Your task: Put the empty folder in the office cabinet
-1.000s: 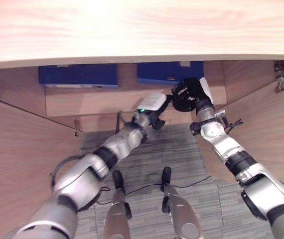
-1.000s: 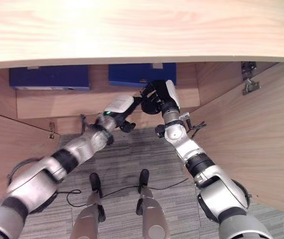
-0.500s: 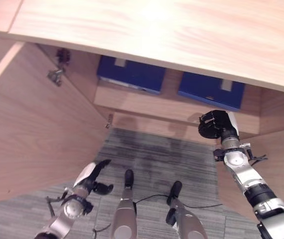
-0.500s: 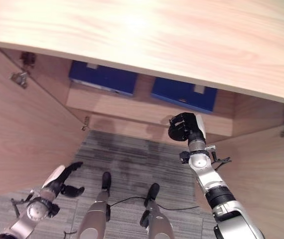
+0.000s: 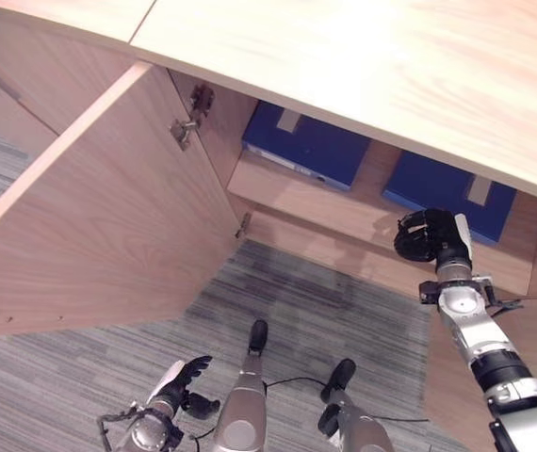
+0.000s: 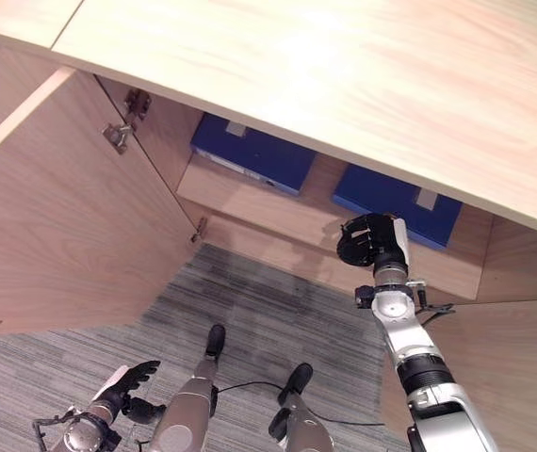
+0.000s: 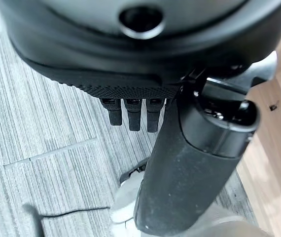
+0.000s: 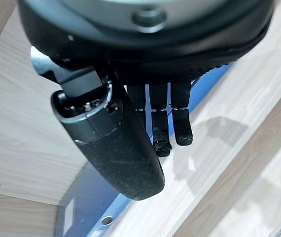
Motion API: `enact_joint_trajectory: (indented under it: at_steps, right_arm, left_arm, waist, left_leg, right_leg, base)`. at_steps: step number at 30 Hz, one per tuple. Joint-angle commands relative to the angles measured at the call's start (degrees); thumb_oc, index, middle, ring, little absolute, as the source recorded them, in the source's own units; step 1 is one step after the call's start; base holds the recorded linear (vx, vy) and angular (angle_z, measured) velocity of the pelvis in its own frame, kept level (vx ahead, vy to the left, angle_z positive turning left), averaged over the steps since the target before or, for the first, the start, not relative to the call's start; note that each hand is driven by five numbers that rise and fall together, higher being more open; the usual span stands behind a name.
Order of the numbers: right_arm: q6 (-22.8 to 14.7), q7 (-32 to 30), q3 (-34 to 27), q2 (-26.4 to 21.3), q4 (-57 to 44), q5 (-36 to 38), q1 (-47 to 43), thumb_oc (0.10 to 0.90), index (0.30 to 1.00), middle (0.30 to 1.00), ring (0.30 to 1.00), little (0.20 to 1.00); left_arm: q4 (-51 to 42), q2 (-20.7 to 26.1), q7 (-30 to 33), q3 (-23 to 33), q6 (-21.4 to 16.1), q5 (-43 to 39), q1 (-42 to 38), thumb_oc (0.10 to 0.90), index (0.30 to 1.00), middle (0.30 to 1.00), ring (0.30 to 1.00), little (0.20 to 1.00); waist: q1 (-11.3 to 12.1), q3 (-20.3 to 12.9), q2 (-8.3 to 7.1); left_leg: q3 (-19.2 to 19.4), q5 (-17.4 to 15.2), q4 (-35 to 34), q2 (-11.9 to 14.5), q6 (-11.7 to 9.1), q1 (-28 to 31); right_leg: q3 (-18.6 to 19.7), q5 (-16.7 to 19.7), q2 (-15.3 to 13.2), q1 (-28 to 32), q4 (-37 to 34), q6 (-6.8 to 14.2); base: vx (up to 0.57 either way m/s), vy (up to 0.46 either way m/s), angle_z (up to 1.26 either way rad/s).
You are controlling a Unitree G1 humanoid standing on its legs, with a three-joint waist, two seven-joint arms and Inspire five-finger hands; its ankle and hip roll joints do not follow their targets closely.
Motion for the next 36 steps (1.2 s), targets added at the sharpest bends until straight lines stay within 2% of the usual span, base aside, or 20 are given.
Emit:
enact_joint_trajectory:
  at_steps: [1,8,18,26,36]
  right_arm:
    - [-3.6,-1.5,-1.0,-4.2,-0.6,-1.7,-1.7,0.400,0.300,0.300,0.300,0.300]
    - [-2.9,-1.6,2.7,-8.2,9.0,-2.5,-9.9,0.400,0.300,0.300,0.300,0.300]
    - [-0.5,-0.7,8.9,-15.8,25.7,-3.9,-22.4,0.400,0.300,0.300,0.300,0.300]
    - [0.5,-0.2,11.4,-18.2,31.4,-5.6,-26.2,0.400,0.300,0.300,0.300,0.300]
    - [1.1,0.1,12.9,-18.2,33.1,-7.0,-26.8,0.400,0.300,0.300,0.300,0.300]
  left_arm:
    - [2.6,2.3,0.5,-0.5,-1.2,-1.2,1.0,0.800,0.900,0.900,0.900,0.900]
    - [4.3,1.7,0.5,-1.5,-1.4,-1.9,1.4,0.800,0.900,0.900,0.900,0.900]
    - [2.4,1.7,0.9,-4.6,-2.2,-4.6,0.2,0.800,0.900,0.900,0.900,0.900]
    - [2.8,1.4,1.3,-5.9,-2.0,-5.2,-1.1,0.800,0.900,0.900,0.900,0.900]
    - [2.7,0.5,2.1,-6.6,-1.8,-6.0,-2.3,0.800,0.900,0.900,0.900,0.900]
  waist:
    - [0.4,-5.2,-1.41]
    - [1.3,-5.2,-0.97]
    - [2.6,-3.0,1.16]
    - [3.3,-1.5,2.71]
    - [3.7,-0.3,4.17]
  left_leg:
    - [0.1,-7.8,-0.4,3.4,-2.3,3.9]
    - [-0.2,-7.3,-0.5,3.4,-2.4,3.7]
    - [-1.8,-6.1,-0.5,2.7,-2.5,1.0]
    - [-2.7,-5.6,-0.5,2.4,-2.3,-1.1]
    - [-3.6,-5.3,-0.5,1.8,-2.0,-3.3]
  right_leg:
    - [0.6,-8.0,-3.5,-4.5,10.4,3.7]
    - [0.4,-7.8,-3.5,-4.4,10.1,3.7]
    - [-0.1,-7.9,-3.9,-6.6,11.3,3.8]
    - [-0.3,-8.6,-4.8,-9.3,13.7,3.9]
    - [-0.6,-9.0,-5.5,-11.8,15.4,3.9]
  base:
    - [0.00,0.023,0.05]
    - [0.00,0.005,0.00]
    - [-0.01,0.007,0.02]
    - [0.01,0.014,0.10]
    - [0.01,0.010,0.05]
